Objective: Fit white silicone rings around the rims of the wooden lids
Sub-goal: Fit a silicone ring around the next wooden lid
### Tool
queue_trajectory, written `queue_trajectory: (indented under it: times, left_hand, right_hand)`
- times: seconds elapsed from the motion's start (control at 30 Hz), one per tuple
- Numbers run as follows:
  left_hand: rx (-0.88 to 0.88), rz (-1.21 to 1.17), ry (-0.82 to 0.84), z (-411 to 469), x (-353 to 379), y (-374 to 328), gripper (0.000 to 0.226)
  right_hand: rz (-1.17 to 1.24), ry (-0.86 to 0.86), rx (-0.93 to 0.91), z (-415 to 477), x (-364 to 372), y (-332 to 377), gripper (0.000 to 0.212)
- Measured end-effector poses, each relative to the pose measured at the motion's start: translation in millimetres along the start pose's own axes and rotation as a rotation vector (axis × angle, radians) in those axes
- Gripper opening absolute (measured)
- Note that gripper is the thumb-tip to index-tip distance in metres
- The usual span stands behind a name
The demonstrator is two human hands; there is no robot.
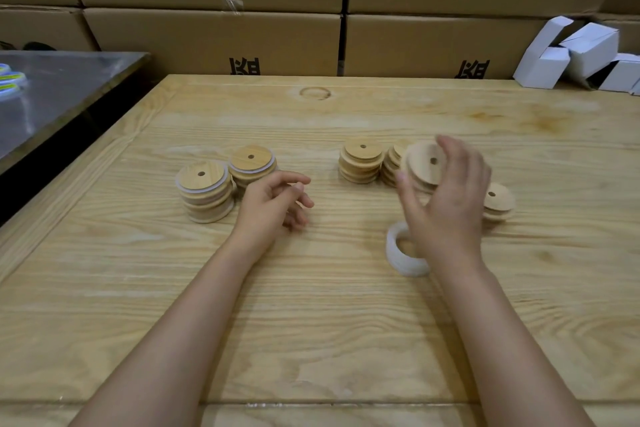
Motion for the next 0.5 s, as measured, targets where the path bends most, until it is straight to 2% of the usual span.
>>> queue_trajectory:
  times: [0.1,0.27,0.37,0.5]
  left_hand:
    - [-0.025,-0.115,0.103,-2.8,12.9,-1.3,0.016]
    - [-0.063,-0.235,0.322,-12.3,45.7,-3.2,0.034]
    - [-0.060,-0.214,0.337,-14.2,50.2,-2.4,0.036]
    - [-0.062,-0.244,0.350,-12.9,49.3,-0.2,0.034]
  right_hand:
    - [0.070,0.170,-0.086,-10.4,24.4,20.2,0.056]
    - [0.159,0.440,-0.152,-29.9,58.4,39.3,0.063]
    - [0.158,0.603,-0.153,-43.3,76.5,42.4,0.066]
    - [0.177,0.636,-0.140,-44.8,78.2,43.3,0.070]
Point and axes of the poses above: each hand's wrist, its own z-axis towards the middle knuckle, its own x-axis out of the palm, y = z × x, the point moved 9 cm from there along z, towards the middle knuckle, and after that the axes turned 15 degrees about z, right-handed, at the moved point
